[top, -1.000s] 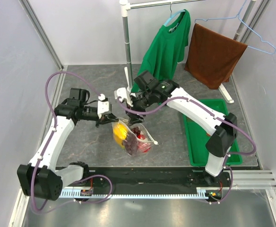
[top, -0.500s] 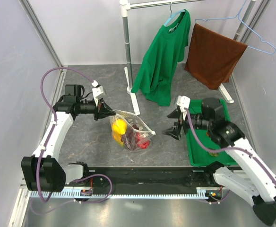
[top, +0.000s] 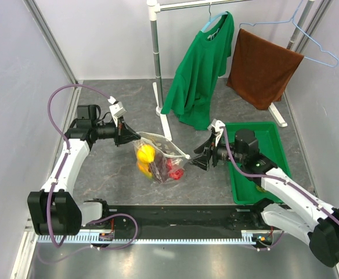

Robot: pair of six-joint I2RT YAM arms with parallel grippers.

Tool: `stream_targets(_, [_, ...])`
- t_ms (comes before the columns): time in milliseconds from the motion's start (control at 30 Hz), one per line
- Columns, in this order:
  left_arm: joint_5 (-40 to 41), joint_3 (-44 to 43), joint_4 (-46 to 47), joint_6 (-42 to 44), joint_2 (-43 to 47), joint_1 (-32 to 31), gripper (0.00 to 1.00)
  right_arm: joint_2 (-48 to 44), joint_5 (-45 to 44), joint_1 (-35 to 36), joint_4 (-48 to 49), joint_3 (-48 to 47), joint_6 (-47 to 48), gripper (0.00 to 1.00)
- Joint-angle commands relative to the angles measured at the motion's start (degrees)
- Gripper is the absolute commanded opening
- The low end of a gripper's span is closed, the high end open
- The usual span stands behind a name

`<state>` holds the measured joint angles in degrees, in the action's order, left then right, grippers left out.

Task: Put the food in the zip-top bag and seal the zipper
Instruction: Adjust the zipper food storage bag at the center of the board.

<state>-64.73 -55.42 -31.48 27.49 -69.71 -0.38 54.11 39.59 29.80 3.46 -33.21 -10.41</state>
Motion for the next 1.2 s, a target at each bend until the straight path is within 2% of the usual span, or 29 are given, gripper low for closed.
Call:
stream_targets(0, [-2.6,0.4,4.1,-3.5,-0.1,2.1,0.02,2.2,-0.4,3.9,10.2,0.4,-5.1,0.7])
stream_targets(167, [-3.6,0.0,4.2,-4.1,-0.9,2.7,0.02,3.6,-4.5,8.9,12.4,1.7,-3.2,0.64])
stream_targets(267, [-3.9,0.1,4.3,-3.8,-0.7,2.9,0.02,4.9,-7.3,9.3,14.1,2.3,-2.6,0.59])
stream_targets(467, [-4.3,0.3,4.2,-3.1,-1.0,3.6,0.02,4.2,-11.6,9.2,12.2,3.9,0.9,0.57])
stream_targets(600, [-4.9,0.2,4.2,-3.0,-1.0,3.8,0.02,2.7,-12.3,9.0,14.8,6.7,-0.6,0.56])
stream_targets(900, [-5.8,0.1,4.2,-3.4,-1.7,3.8,0.02,10.4,-10.9,9.0,24.9,5.8,-3.5,0.54])
stream_targets(1000, [-5.8,0.0,4.2,-3.8,-1.7,3.9,0.02,13.5,-9.1,9.0,26.5,4.7,-2.9,0.37])
stream_targets(1033, [-5.8,0.0,4.2,-3.8,-1.7,3.8,0.02,14.4,-8.9,9.0,26.4,4.3,-2.7,0.25])
stream_targets(1100, [-5.8,0.2,4.2,-3.8,-1.4,4.0,0.02,14.4,-9.2,9.0,26.6,3.9,-2.5,0.17])
stream_targets(1133, [-5.7,0.3,4.1,-3.7,-1.1,3.9,0.02,13.9,-9.4,9.0,26.6,3.7,-2.4,0.07])
stream_targets(1167, [-5.6,0.4,4.0,-3.6,-1.0,3.9,0.02,13.5,-9.4,9.0,26.4,3.3,-2.4,0.03])
